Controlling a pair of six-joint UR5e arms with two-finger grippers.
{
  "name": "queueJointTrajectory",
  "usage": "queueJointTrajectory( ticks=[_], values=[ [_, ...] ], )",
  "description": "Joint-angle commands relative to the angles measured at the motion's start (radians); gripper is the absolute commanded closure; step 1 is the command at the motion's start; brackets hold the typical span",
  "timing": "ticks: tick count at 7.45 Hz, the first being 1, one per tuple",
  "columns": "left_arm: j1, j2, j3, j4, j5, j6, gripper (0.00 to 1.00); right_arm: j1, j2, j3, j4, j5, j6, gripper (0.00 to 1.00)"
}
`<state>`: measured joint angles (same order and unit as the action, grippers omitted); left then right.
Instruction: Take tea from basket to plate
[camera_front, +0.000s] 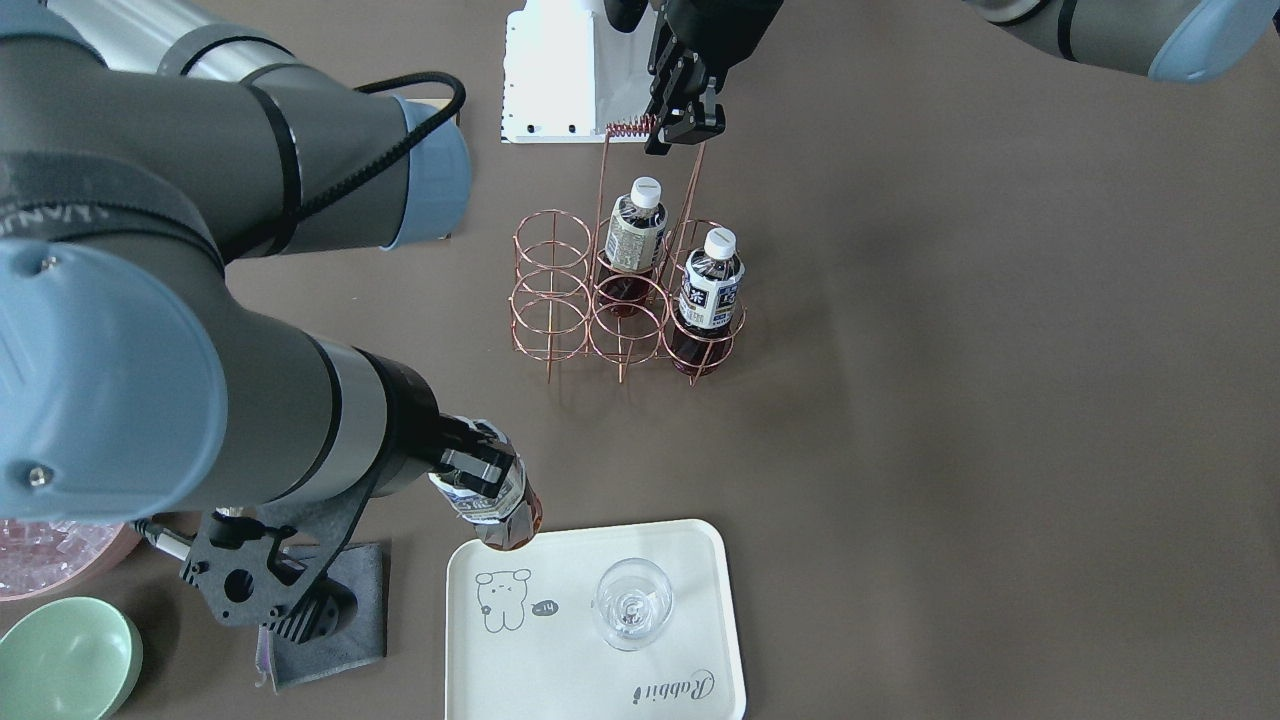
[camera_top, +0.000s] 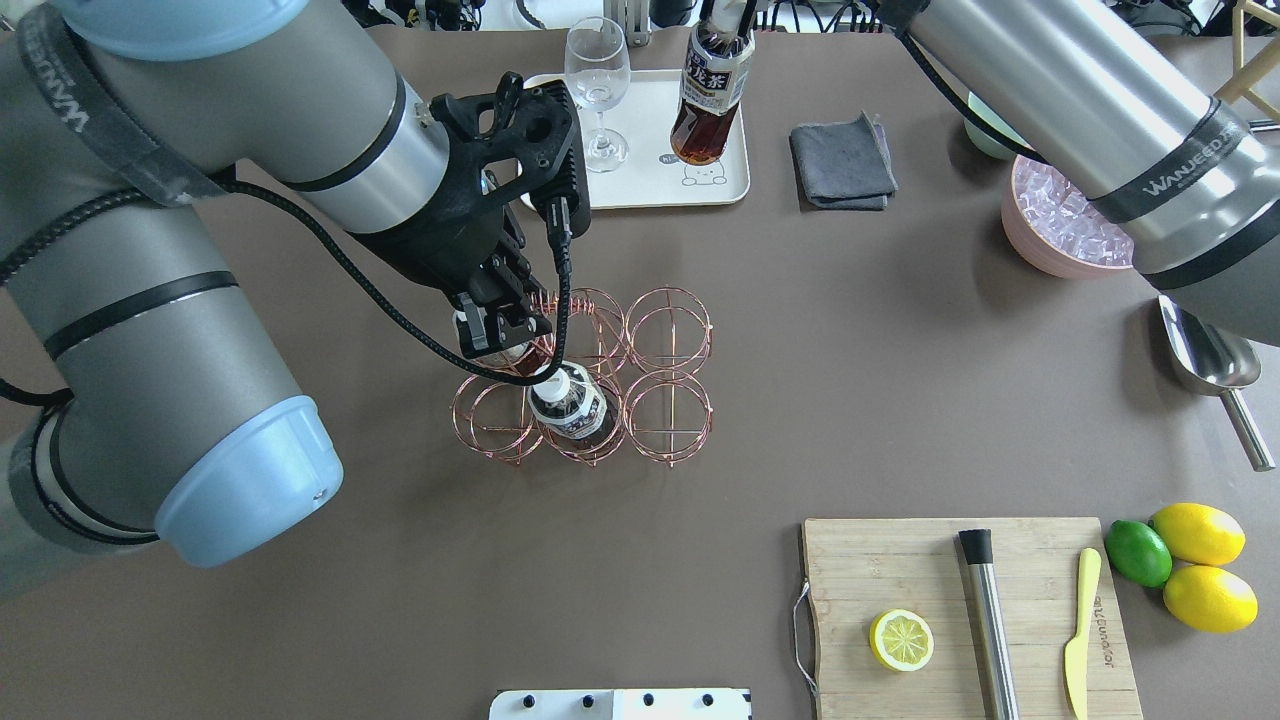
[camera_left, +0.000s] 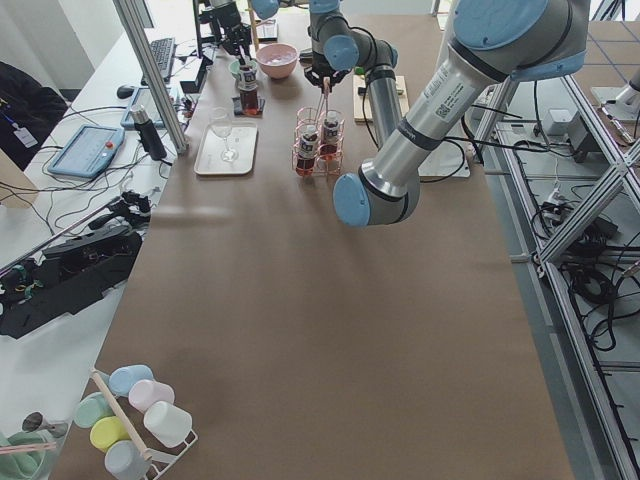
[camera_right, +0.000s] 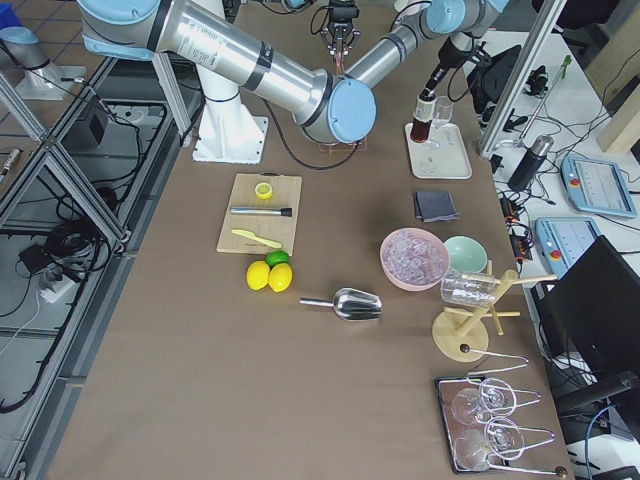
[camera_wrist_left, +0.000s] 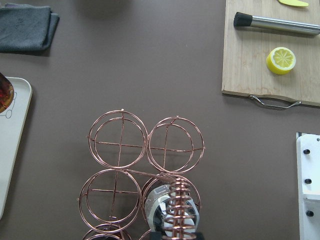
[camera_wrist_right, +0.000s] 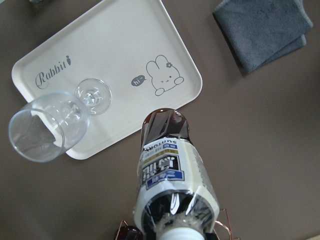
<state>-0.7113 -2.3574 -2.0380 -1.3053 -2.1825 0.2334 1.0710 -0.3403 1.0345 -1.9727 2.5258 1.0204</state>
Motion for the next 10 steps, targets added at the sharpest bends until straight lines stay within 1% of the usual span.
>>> queueJointTrajectory(
  ticks=[1, 2, 3, 4, 5, 6, 7, 8, 9, 10],
  values=[
    [-0.078, 0.000, -0.023, 0.009, -0.005, -0.002, 1.00, -0.008, 0.007, -0.227, 0.220, -0.044, -0.101, 1.00],
    [-0.114, 0.007, -0.107, 0.109, -0.006, -0.002, 1.00, -0.028, 0.009, -0.234, 0.230, -0.089, -0.106, 1.00],
    [-0.166, 0.009, -0.152, 0.159, -0.014, 0.000, 1.00, -0.037, 0.009, -0.244, 0.253, -0.119, -0.158, 1.00],
    [-0.251, 0.076, -0.200, 0.167, -0.017, 0.000, 1.00, -0.039, 0.038, -0.292, 0.270, -0.139, -0.180, 1.00],
    [-0.322, 0.137, -0.232, 0.167, -0.055, 0.006, 1.00, -0.039, 0.088, -0.366, 0.323, -0.163, -0.219, 1.00],
    [-0.409, 0.206, -0.238, 0.166, -0.094, 0.041, 1.00, -0.051, 0.104, -0.381, 0.333, -0.209, -0.276, 1.00],
    [-0.478, 0.272, -0.228, 0.166, -0.103, 0.131, 1.00, -0.060, 0.106, -0.381, 0.375, -0.247, -0.284, 1.00],
    [-0.523, 0.318, -0.209, 0.166, -0.103, 0.189, 1.00, -0.062, 0.106, -0.386, 0.394, -0.262, -0.286, 1.00],
    [-0.584, 0.326, -0.167, 0.166, -0.103, 0.235, 1.00, -0.066, 0.109, -0.386, 0.438, -0.277, -0.293, 1.00],
    [-0.609, 0.326, -0.127, 0.166, -0.099, 0.297, 1.00, -0.080, 0.109, -0.386, 0.457, -0.316, -0.313, 1.00]
  ],
)
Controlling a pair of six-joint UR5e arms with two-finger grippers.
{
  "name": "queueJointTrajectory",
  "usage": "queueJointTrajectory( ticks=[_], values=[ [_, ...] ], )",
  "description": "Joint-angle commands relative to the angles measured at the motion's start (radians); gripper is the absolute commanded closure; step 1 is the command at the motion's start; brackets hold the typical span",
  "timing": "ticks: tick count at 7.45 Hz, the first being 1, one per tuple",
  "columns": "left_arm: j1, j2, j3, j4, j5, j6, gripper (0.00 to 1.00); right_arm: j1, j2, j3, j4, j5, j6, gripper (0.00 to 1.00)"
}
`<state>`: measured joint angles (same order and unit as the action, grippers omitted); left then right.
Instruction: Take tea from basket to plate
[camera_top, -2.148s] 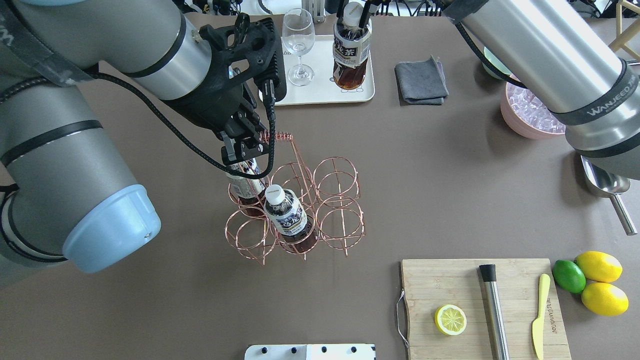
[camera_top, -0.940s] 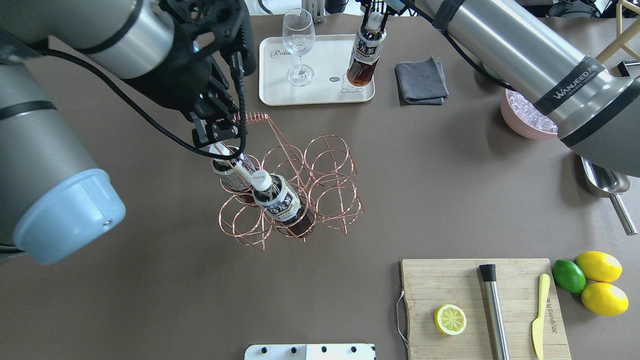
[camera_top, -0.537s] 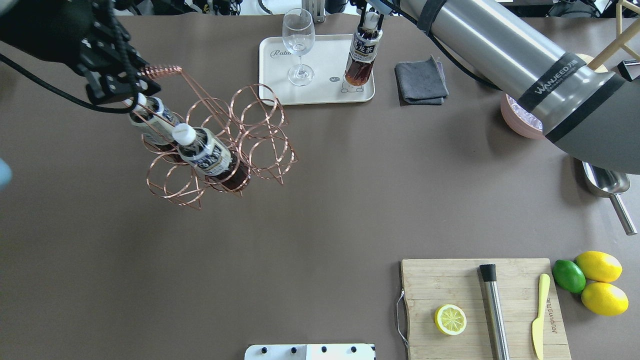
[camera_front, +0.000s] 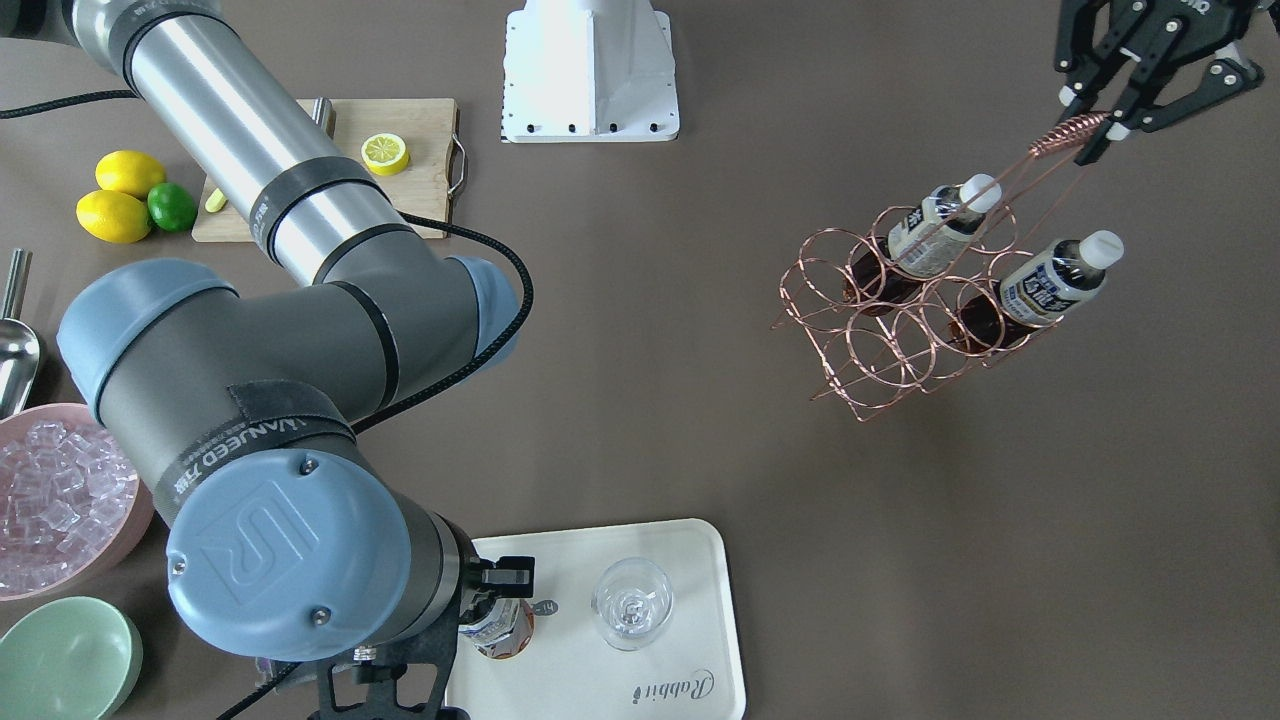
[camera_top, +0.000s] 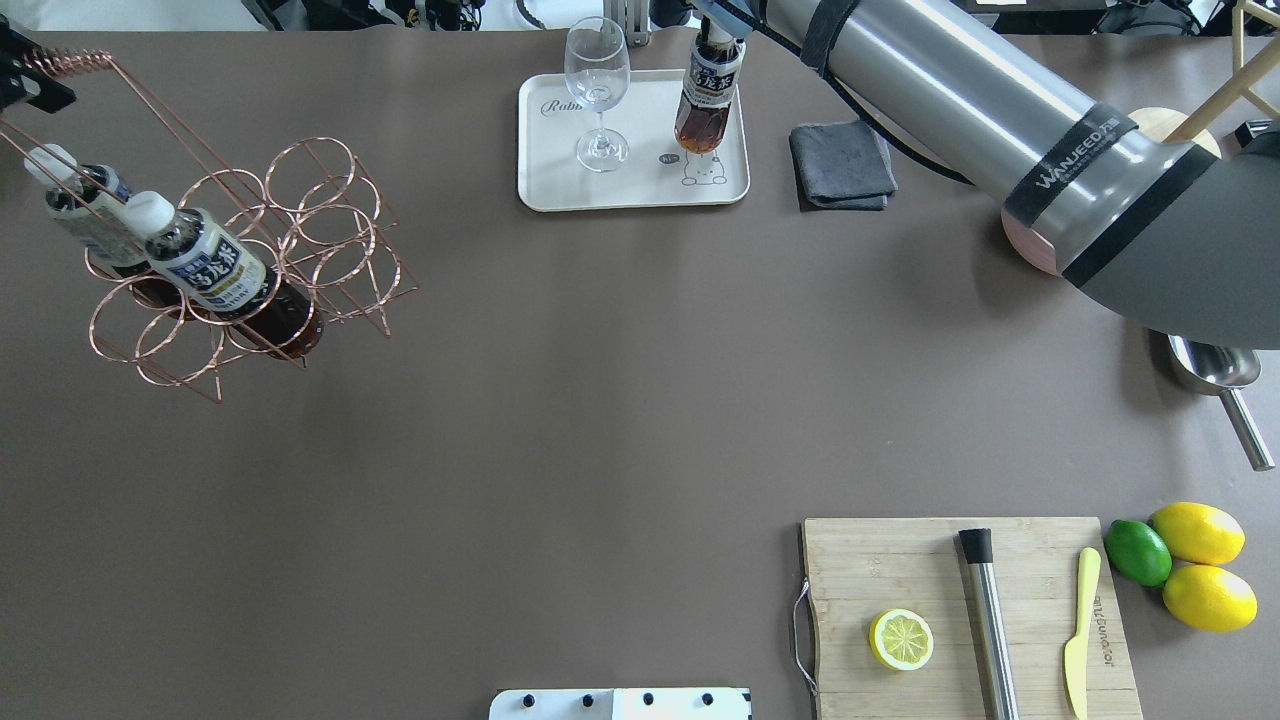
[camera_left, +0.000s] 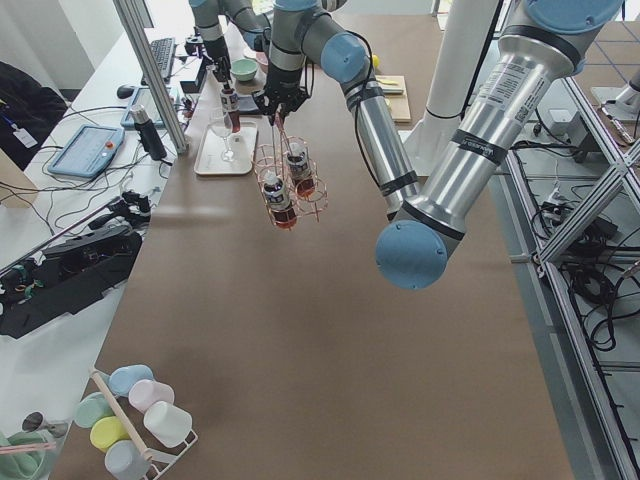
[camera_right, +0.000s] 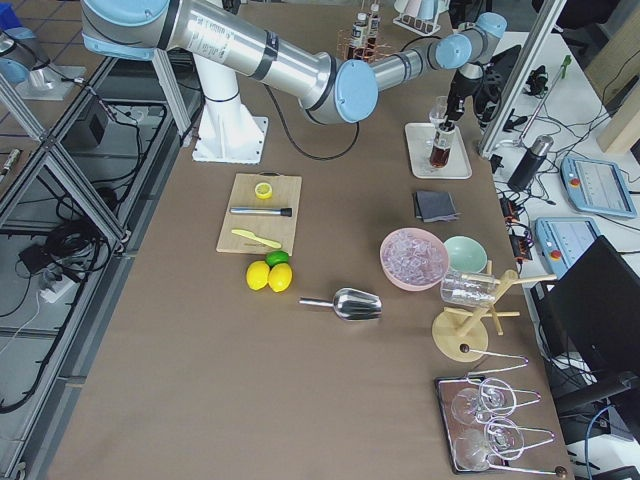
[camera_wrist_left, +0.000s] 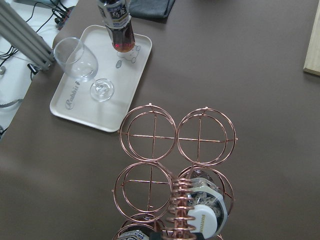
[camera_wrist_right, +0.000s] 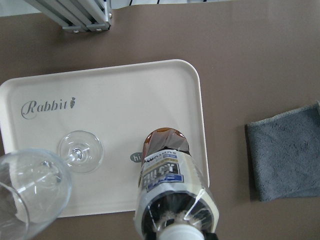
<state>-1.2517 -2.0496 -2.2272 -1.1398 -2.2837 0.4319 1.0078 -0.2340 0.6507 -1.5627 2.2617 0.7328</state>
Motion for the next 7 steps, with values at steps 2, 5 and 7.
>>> queueJointTrajectory(
  ticks=[2, 5, 7],
  values=[
    [-0.141, 0.017, 0.206, -0.008, 0.007, 0.311, 1.00, -0.035, 0.001, -0.002, 0.067, -0.088, -0.078, 1.00],
    [-0.167, 0.003, 0.475, -0.308, 0.048, 0.415, 1.00, -0.037, 0.002, -0.002, 0.069, -0.087, -0.078, 0.67],
    [-0.164, -0.061, 0.596, -0.376, 0.055, 0.485, 1.00, -0.035, 0.004, 0.006, 0.067, -0.083, -0.079, 0.16]
  ],
)
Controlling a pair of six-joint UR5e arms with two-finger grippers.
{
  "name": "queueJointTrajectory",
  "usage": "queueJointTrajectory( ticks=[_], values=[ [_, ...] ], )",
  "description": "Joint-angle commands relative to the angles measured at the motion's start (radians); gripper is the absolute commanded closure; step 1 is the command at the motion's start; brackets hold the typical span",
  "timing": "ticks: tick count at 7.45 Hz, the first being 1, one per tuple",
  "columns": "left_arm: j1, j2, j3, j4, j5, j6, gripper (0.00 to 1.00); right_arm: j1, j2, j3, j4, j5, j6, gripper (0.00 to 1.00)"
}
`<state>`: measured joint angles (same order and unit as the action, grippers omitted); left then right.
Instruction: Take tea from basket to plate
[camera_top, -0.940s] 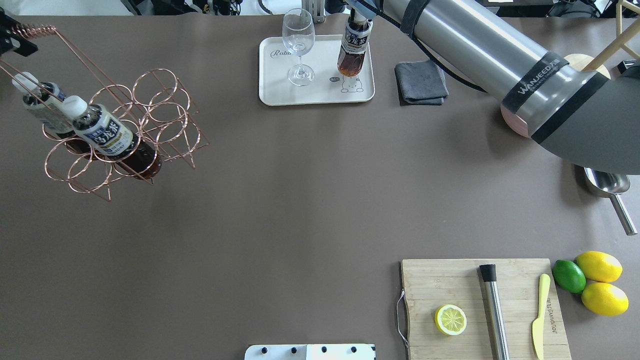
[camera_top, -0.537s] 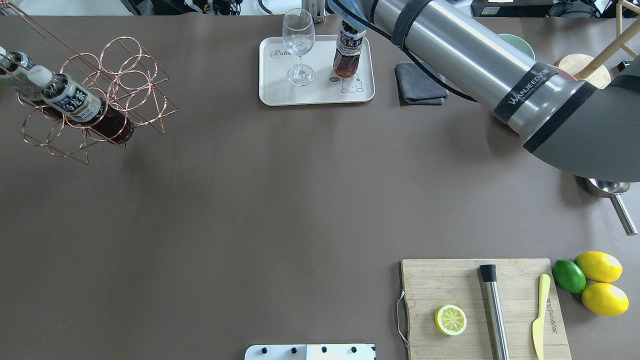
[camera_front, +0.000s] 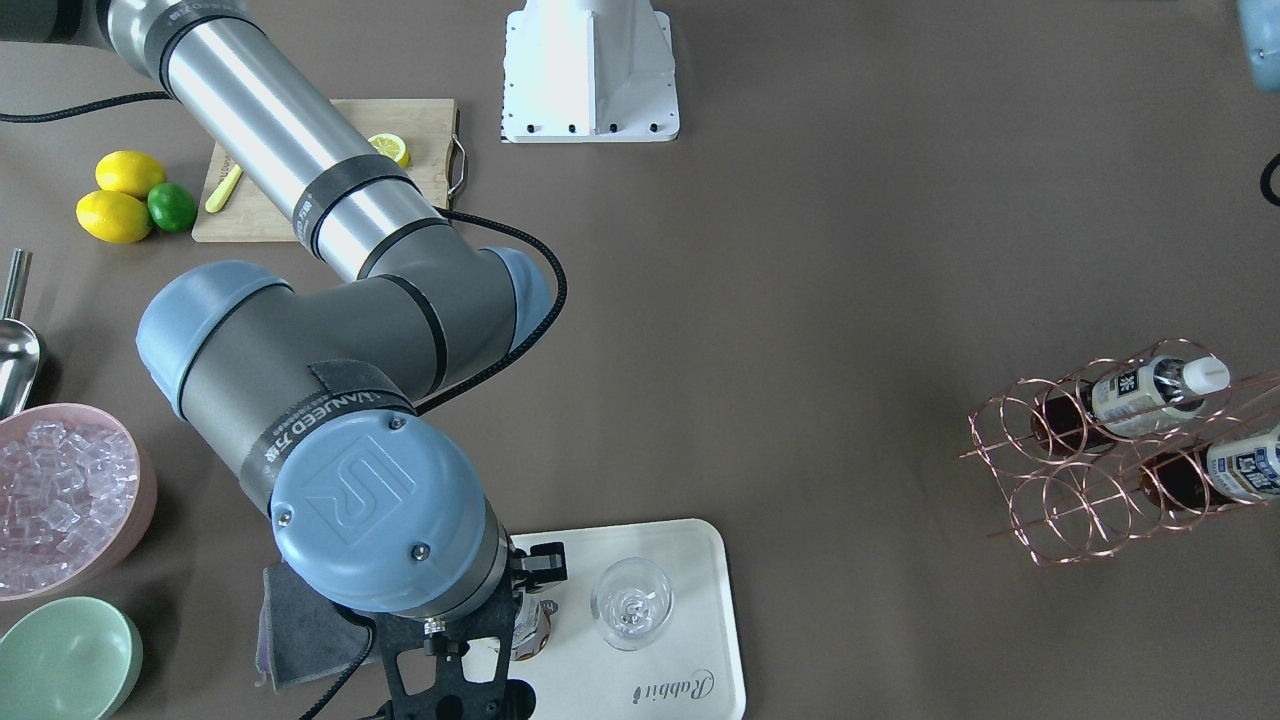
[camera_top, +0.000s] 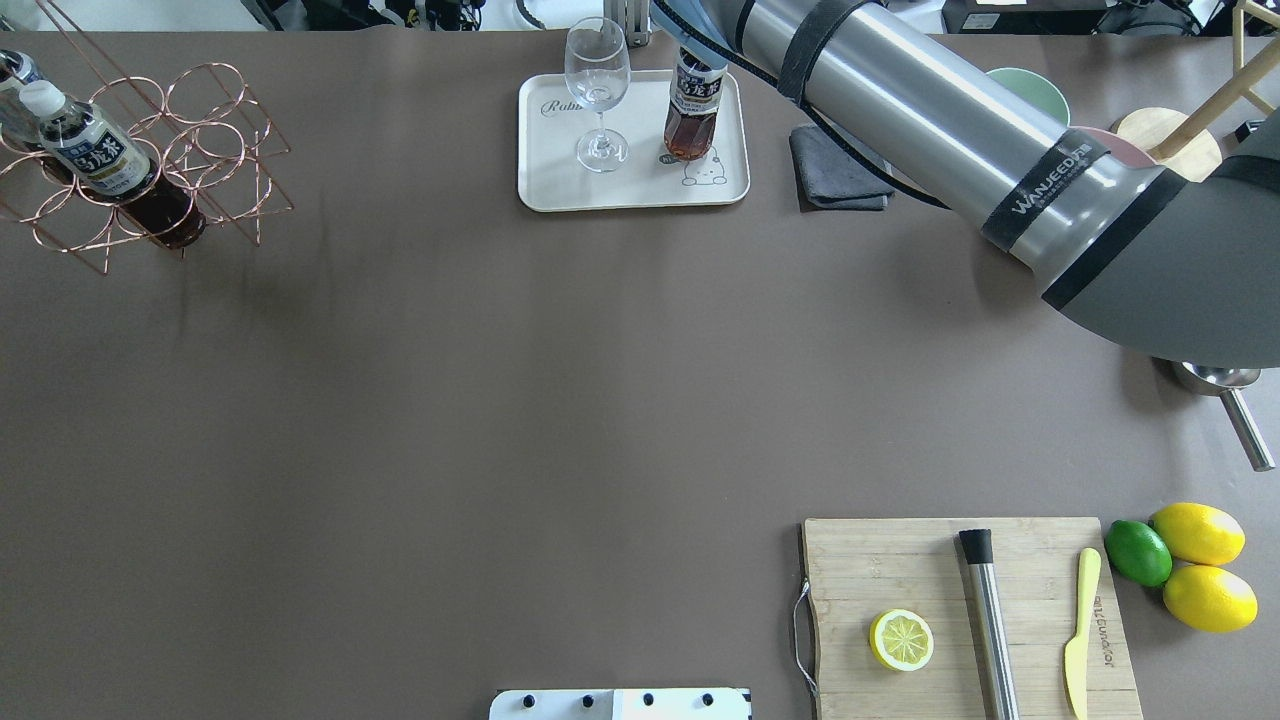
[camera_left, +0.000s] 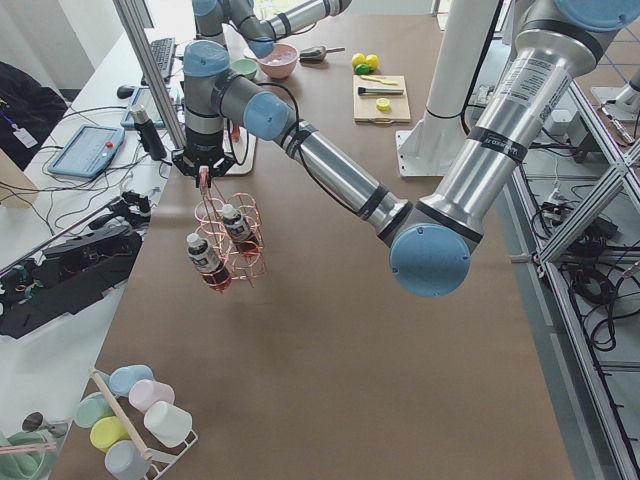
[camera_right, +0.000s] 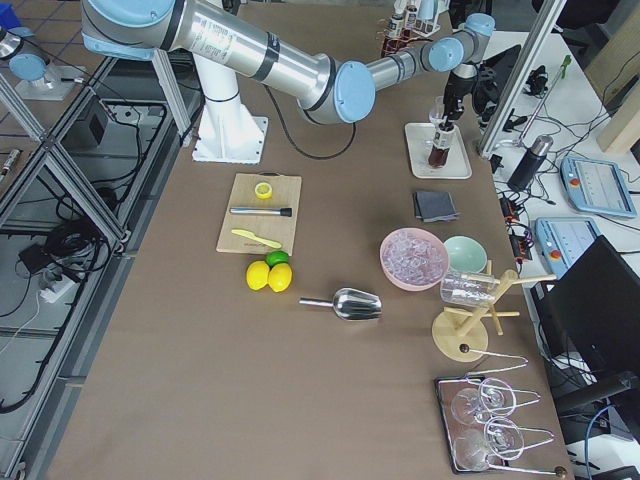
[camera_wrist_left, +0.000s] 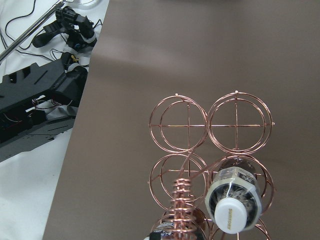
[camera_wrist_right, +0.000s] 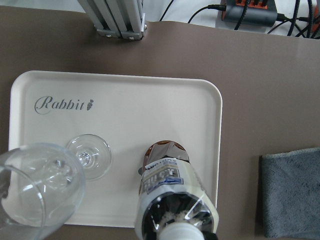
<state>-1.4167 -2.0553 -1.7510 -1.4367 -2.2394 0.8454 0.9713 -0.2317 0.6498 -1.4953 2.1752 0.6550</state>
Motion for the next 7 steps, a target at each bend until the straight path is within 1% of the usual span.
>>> queueJointTrajectory(
  ticks=[1, 2, 3, 4, 5, 6, 7],
  values=[
    [0.002, -0.098, 0.199, -0.140, 0.011, 0.102, 1.00, 0.001, 0.002, 0.025, -0.005, 0.008, -0.005, 0.01],
    [0.005, -0.107, 0.243, -0.209, 0.030, 0.104, 1.00, 0.003, -0.003, 0.065, -0.028, 0.014, -0.005, 0.00],
    [0.009, -0.141, 0.280, -0.223, 0.044, 0.115, 1.00, 0.004, -0.036, 0.187, -0.140, 0.021, -0.006, 0.00],
    [0.010, -0.155, 0.298, -0.223, 0.044, 0.124, 1.00, 0.003, -0.126, 0.370, -0.251, 0.021, -0.006, 0.00],
    [0.015, -0.161, 0.307, -0.223, 0.046, 0.124, 1.00, 0.023, -0.217, 0.507, -0.308, 0.024, -0.009, 0.00],
    [0.018, -0.172, 0.332, -0.226, 0.049, 0.126, 1.00, 0.038, -0.266, 0.581, -0.383, 0.034, -0.041, 0.00],
    [0.030, -0.170, 0.349, -0.279, 0.094, 0.127, 1.00, 0.050, -0.350, 0.667, -0.429, 0.038, -0.069, 0.00]
  ],
)
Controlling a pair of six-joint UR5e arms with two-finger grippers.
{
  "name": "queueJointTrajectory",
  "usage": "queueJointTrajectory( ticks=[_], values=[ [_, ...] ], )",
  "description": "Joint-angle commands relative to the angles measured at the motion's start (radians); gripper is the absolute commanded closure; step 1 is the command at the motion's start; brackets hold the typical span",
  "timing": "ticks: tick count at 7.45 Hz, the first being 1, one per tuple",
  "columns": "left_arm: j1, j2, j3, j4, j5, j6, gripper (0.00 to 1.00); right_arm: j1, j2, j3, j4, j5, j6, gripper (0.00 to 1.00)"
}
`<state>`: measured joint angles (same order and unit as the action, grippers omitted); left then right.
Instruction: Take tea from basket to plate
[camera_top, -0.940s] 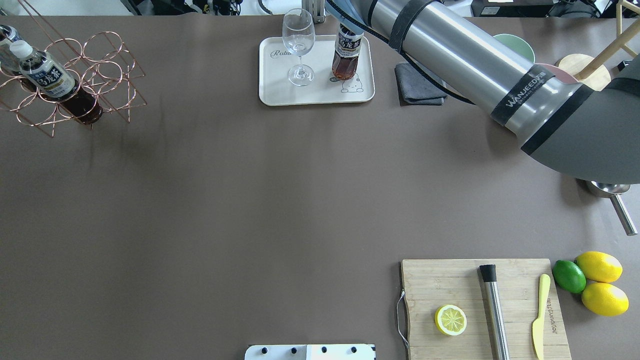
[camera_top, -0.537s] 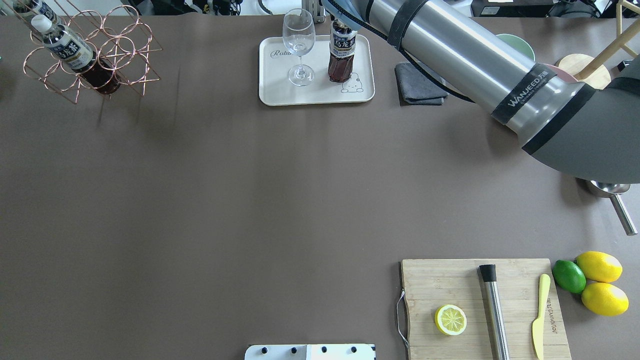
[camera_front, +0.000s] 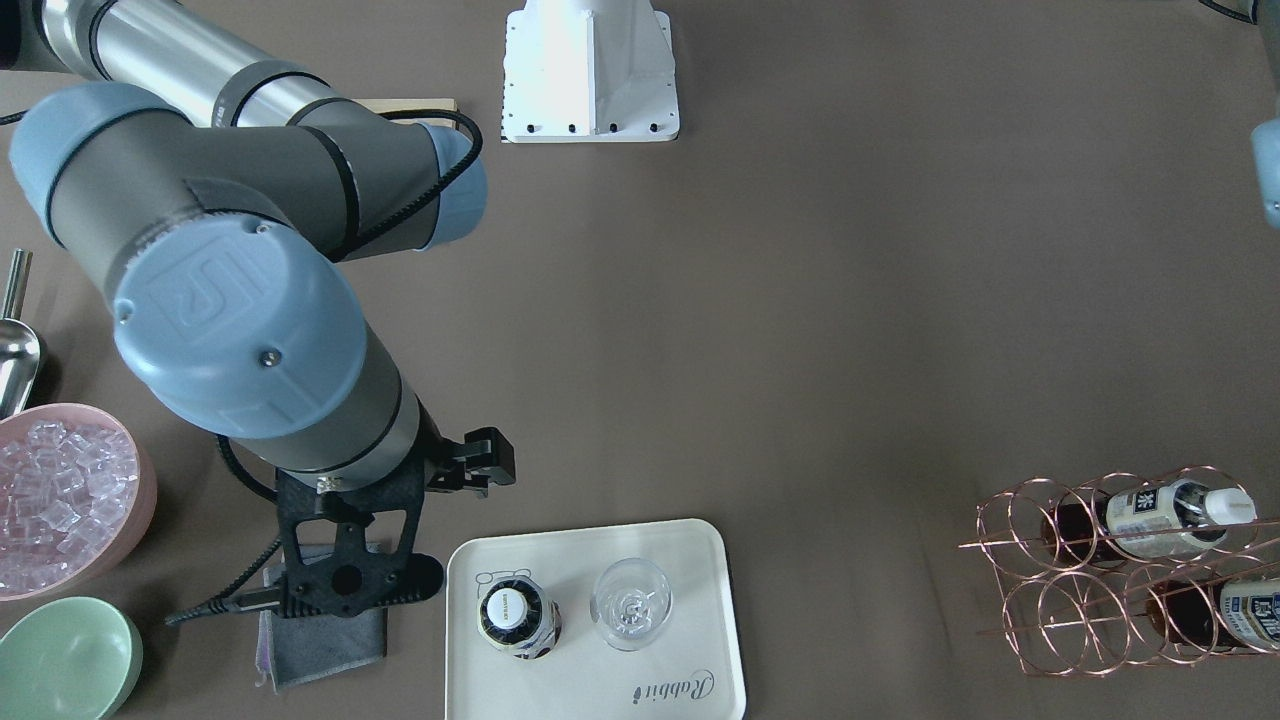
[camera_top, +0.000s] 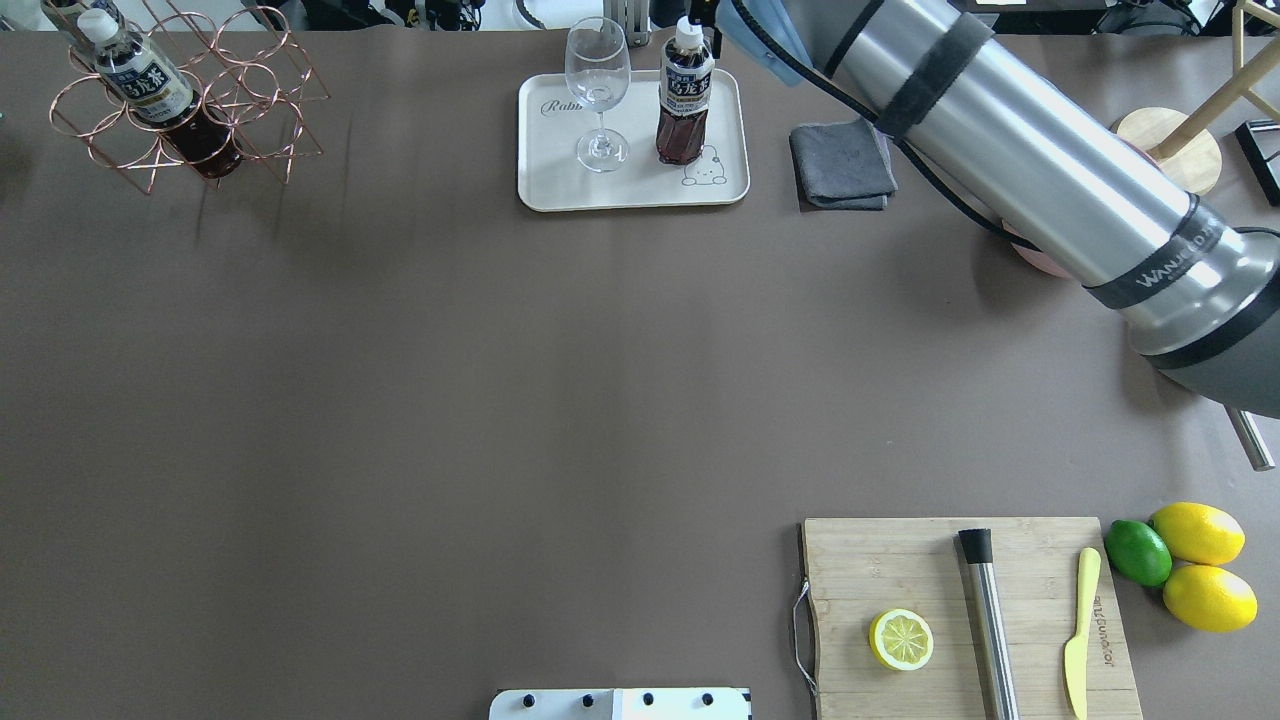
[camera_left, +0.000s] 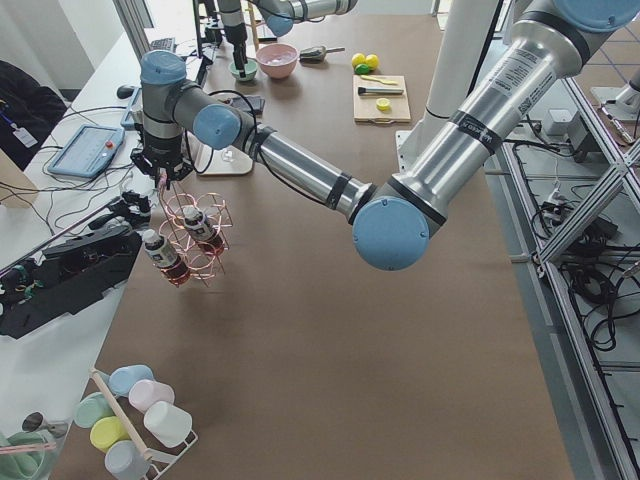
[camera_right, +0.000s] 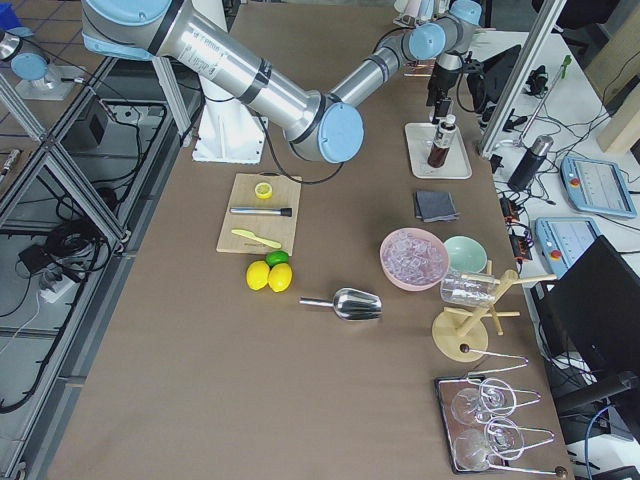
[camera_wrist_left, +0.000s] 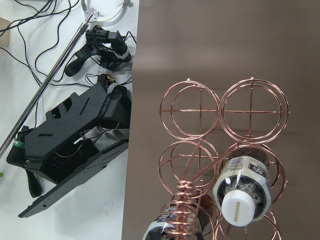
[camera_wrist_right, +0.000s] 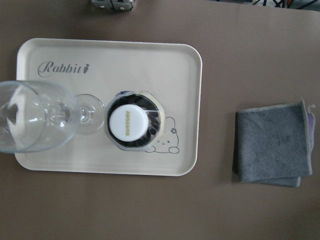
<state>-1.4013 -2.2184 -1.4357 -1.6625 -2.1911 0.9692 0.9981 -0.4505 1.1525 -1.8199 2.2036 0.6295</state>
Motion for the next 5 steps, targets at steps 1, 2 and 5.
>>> queueJointTrajectory(
  ticks=[1, 2, 5],
  values=[
    [0.022, -0.003, 0.037, -0.078, 0.060, 0.002, 1.00, 0.033, -0.283, 0.306, -0.113, 0.016, -0.044, 0.00],
    [0.022, -0.001, 0.040, -0.079, 0.060, 0.002, 1.00, 0.048, -0.495, 0.489, -0.108, 0.016, -0.051, 0.00],
    [0.042, 0.011, 0.038, -0.079, 0.060, -0.001, 1.00, 0.224, -0.982, 0.714, -0.092, 0.028, -0.292, 0.00]
  ],
)
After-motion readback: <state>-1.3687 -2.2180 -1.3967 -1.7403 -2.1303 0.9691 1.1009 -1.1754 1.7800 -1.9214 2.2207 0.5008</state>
